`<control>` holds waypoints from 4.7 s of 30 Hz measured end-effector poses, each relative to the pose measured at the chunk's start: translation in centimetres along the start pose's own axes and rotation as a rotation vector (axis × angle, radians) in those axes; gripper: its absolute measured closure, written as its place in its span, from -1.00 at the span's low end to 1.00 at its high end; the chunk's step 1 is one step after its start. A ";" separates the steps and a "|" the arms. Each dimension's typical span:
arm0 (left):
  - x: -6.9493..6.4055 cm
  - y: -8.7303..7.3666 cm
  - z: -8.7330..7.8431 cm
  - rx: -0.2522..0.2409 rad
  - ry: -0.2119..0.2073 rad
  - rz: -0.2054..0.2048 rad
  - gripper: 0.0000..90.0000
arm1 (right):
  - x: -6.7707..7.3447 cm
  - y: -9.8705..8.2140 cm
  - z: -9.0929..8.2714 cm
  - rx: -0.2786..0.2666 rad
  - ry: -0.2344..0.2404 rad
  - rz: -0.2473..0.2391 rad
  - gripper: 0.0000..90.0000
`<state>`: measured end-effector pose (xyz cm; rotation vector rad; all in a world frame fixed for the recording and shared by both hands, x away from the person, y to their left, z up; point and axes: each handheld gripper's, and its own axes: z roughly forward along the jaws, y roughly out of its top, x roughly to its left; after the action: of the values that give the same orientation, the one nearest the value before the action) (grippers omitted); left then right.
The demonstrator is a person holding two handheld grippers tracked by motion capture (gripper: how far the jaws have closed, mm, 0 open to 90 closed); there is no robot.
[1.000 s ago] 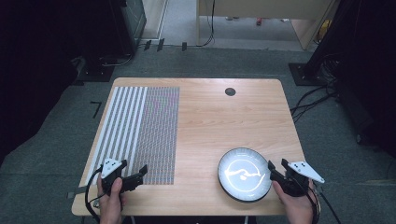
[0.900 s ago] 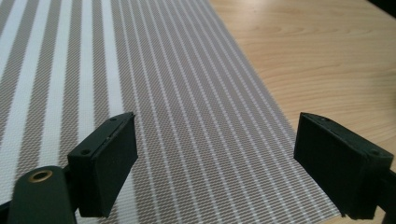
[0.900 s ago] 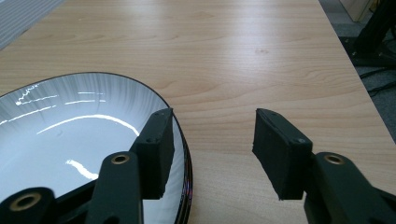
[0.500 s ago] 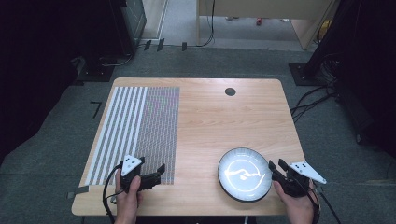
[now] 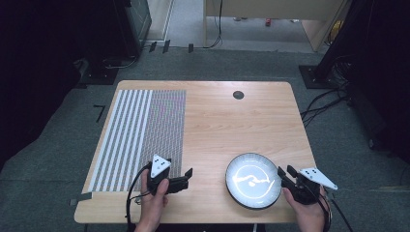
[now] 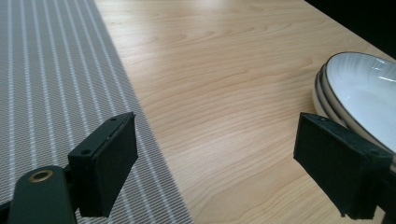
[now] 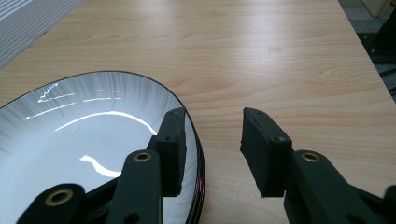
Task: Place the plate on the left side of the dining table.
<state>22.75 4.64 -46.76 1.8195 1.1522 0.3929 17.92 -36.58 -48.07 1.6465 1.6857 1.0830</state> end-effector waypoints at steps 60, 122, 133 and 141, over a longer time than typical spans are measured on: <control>-9.8 -0.5 6.7 0.128 -0.203 0.067 0.51 | -0.2 -0.5 0.6 0.156 0.065 0.135 0.83; -10.8 -0.4 5.7 0.073 -0.201 0.113 0.53 | -1.5 0.3 -1.2 0.066 0.059 0.247 1.00; -12.0 -0.3 6.3 0.094 -0.206 0.130 0.56 | -2.6 0.7 -2.2 0.031 0.058 0.266 1.00; -10.8 -0.4 5.6 0.055 -0.162 0.079 0.52 | -2.4 0.2 -1.0 0.116 0.176 0.278 0.89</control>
<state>20.75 -7.29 -47.99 1.9114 0.9903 0.2557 17.46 -39.17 -47.76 1.9539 1.6904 1.3167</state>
